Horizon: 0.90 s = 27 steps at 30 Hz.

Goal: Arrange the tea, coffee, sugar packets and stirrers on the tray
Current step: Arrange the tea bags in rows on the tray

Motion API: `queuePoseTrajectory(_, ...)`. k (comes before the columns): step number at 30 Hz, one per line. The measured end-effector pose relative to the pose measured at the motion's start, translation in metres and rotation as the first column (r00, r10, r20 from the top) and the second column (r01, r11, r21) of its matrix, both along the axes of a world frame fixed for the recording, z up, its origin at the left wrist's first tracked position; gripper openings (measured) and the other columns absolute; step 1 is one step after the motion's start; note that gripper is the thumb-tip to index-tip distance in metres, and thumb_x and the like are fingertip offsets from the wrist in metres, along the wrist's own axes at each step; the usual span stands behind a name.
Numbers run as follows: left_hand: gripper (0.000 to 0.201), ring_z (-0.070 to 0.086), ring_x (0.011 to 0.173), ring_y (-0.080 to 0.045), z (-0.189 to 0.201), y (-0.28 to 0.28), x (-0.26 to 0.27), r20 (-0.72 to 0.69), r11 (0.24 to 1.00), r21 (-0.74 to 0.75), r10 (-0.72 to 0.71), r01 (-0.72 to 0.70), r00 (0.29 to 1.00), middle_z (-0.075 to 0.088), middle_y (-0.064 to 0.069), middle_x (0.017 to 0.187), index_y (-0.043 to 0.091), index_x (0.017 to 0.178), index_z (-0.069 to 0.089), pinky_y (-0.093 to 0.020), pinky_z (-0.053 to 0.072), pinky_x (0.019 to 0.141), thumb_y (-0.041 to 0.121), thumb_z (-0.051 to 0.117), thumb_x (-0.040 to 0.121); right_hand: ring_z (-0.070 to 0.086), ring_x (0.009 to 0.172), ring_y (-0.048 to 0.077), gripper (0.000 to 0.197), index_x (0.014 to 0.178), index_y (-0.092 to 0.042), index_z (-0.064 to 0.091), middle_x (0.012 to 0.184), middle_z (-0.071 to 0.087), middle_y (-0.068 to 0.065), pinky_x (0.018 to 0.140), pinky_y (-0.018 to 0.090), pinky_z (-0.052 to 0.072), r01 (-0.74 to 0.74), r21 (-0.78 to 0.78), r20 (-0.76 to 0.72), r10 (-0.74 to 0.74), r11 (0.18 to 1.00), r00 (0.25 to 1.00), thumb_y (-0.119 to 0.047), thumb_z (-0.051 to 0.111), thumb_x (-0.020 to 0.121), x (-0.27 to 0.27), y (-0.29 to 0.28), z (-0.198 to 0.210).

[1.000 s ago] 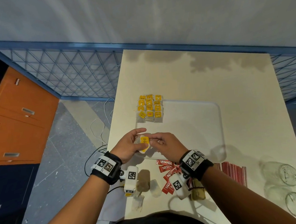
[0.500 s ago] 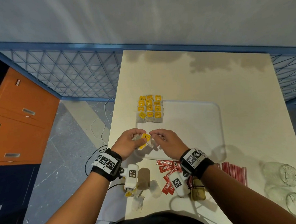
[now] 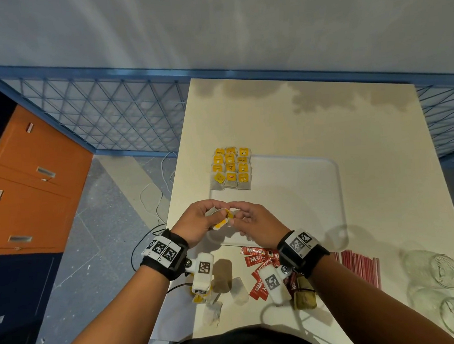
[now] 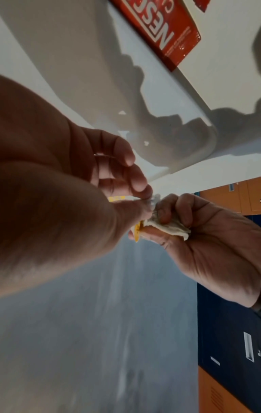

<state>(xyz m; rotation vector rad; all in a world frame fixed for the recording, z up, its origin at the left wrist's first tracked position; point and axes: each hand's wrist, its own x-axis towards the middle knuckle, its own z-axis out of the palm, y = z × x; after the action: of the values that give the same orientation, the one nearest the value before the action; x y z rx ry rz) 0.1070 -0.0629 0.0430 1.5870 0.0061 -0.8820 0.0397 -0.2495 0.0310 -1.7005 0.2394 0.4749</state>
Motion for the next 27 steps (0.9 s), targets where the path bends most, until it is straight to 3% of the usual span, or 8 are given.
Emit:
queuePoseTrajectory(4,0.013,0.06,0.079,-0.019,-0.003,0.002,0.0,-0.004,1.0,-0.015,0.01,-0.01,1.0,0.07,-0.005,0.094,0.014,0.106,0.073,-0.025,0.05,0.066,0.013,0.068,0.094,0.059,0.057,0.001,0.01,0.104,-0.018,0.071,0.073,0.07,-0.007,0.056,0.017,0.044,0.008,-0.036,0.031,-0.007,0.999,1.0,-0.023,0.069,0.096,-0.001,-0.001,0.003)
queuePoseTrajectory(7,0.024,0.065,0.084,-0.019,-0.004,0.001,0.0,-0.047,0.997,-0.07,0.016,-0.02,0.999,0.073,-0.004,0.102,0.016,0.116,0.071,-0.028,0.054,0.072,0.009,0.067,0.094,0.053,0.048,-0.001,0.011,0.096,-0.011,0.07,0.059,0.064,-0.018,0.053,0.01,0.037,0.035,-0.057,0.074,-0.031,0.998,0.997,-0.021,0.069,0.096,-0.001,0.0,0.006)
queuePoseTrajectory(11,0.028,0.064,0.084,-0.02,-0.007,-0.002,0.001,-0.016,0.999,-0.045,0.006,-0.007,1.0,0.074,-0.006,0.103,0.016,0.121,0.069,-0.03,0.053,0.071,0.009,0.069,0.093,0.05,0.051,-0.005,0.014,0.089,-0.007,0.069,0.054,0.055,-0.025,0.054,0.008,0.033,0.126,-0.107,0.124,-0.113,0.986,0.986,-0.02,0.074,0.093,0.0,0.0,0.003)
queuePoseTrajectory(15,0.02,0.062,0.079,-0.019,-0.008,-0.005,0.003,-0.02,1.0,-0.021,-0.009,0.009,1.0,0.072,-0.009,0.091,0.01,0.114,0.073,-0.025,0.051,0.066,0.012,0.068,0.094,0.046,0.052,0.0,0.014,0.087,-0.012,0.069,0.058,0.059,-0.017,0.054,0.013,0.037,0.132,-0.107,0.107,-0.121,0.985,0.987,-0.024,0.076,0.09,-0.001,-0.001,0.001)
queuePoseTrajectory(18,0.017,0.06,0.078,-0.018,-0.01,-0.005,0.006,-0.026,0.998,-0.026,-0.063,0.062,0.998,0.071,-0.007,0.088,0.018,0.111,0.075,-0.027,0.048,0.068,0.019,0.069,0.095,0.049,0.055,0.009,0.014,0.086,-0.02,0.068,0.062,0.063,-0.001,0.056,0.023,0.04,0.122,-0.103,0.089,-0.113,0.987,0.99,-0.03,0.077,0.088,-0.001,-0.003,-0.002)
queuePoseTrajectory(21,0.011,0.058,0.067,-0.012,-0.012,-0.008,0.008,0.006,0.995,0.004,-0.104,0.104,0.995,0.07,-0.003,0.078,0.015,0.101,0.076,-0.024,0.046,0.062,0.019,0.068,0.095,0.046,0.056,0.0,0.013,0.087,-0.016,0.068,0.063,0.058,-0.018,0.06,0.02,0.037,0.128,-0.115,0.107,-0.115,0.985,0.988,-0.026,0.077,0.088,0.0,-0.006,-0.006)
queuePoseTrajectory(24,0.014,0.058,0.063,-0.009,-0.011,-0.012,0.011,0.045,0.995,0.044,-0.092,0.09,0.995,0.069,-0.001,0.074,0.004,0.101,0.072,-0.022,0.046,0.059,0.016,0.069,0.095,0.051,0.067,-0.001,0.019,0.093,-0.019,0.066,0.081,0.062,-0.013,0.069,0.022,0.042,0.157,-0.093,0.104,-0.147,0.983,0.984,-0.03,0.08,0.086,0.001,-0.008,-0.011)
queuePoseTrajectory(27,0.011,0.057,0.064,-0.01,-0.013,-0.014,0.015,0.092,0.987,0.088,-0.142,0.134,0.986,0.068,0.0,0.076,0.006,0.099,0.072,-0.021,0.046,0.059,0.016,0.067,0.096,0.059,0.076,0.003,0.021,0.106,-0.026,0.067,0.098,0.067,-0.011,0.075,0.029,0.049,0.145,-0.085,0.093,-0.137,0.986,0.986,-0.037,0.073,0.089,0.002,-0.011,-0.012)
